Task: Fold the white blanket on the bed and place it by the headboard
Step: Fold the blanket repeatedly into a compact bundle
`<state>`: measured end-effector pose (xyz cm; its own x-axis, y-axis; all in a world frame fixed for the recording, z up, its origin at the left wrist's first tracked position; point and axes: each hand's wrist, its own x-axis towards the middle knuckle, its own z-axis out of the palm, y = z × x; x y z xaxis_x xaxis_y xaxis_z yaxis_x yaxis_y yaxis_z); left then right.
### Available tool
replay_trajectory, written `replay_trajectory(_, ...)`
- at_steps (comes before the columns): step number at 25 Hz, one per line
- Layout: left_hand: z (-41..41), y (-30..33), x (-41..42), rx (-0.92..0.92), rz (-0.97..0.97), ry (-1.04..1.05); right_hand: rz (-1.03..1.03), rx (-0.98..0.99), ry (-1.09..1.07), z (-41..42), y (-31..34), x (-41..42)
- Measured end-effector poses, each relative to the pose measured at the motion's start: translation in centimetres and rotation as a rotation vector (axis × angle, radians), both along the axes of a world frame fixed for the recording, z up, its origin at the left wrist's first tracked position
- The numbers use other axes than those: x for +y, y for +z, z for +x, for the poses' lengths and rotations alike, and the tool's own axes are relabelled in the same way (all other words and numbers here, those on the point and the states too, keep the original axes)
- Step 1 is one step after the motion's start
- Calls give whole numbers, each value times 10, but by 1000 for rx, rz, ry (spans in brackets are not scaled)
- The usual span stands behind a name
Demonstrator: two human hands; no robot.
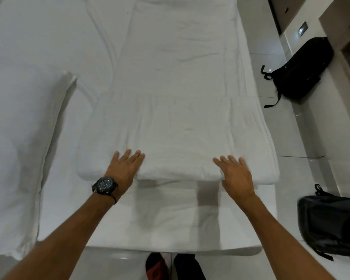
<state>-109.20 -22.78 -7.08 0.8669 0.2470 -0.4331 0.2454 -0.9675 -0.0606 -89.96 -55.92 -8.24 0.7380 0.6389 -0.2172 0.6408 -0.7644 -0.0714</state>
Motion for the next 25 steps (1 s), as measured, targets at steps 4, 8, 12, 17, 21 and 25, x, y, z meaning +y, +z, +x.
replay_trajectory(4, -60, 13, -22, -72, -81, 9, 92, -11, 26, -57, 20, -37)
replay_trajectory(8, -114, 27, -42, -196, -50, -106, 125, 29, 62, -99, 47, -69)
replay_trajectory(12, -153, 57, -67, -170, -109, -116, 88, 70, 71, -135, 76, -97)
replay_trajectory(17, -164, 97, -66, -69, -165, -96, 67, 108, 73, -145, 101, -105)
replay_trajectory(21, -111, 135, -27, -339, -162, -69, 227, -79, -23, -101, 132, -75)
replay_trajectory(25, -20, 170, 21, -510, -131, -8, 367, -267, -108, -28, 159, -28)
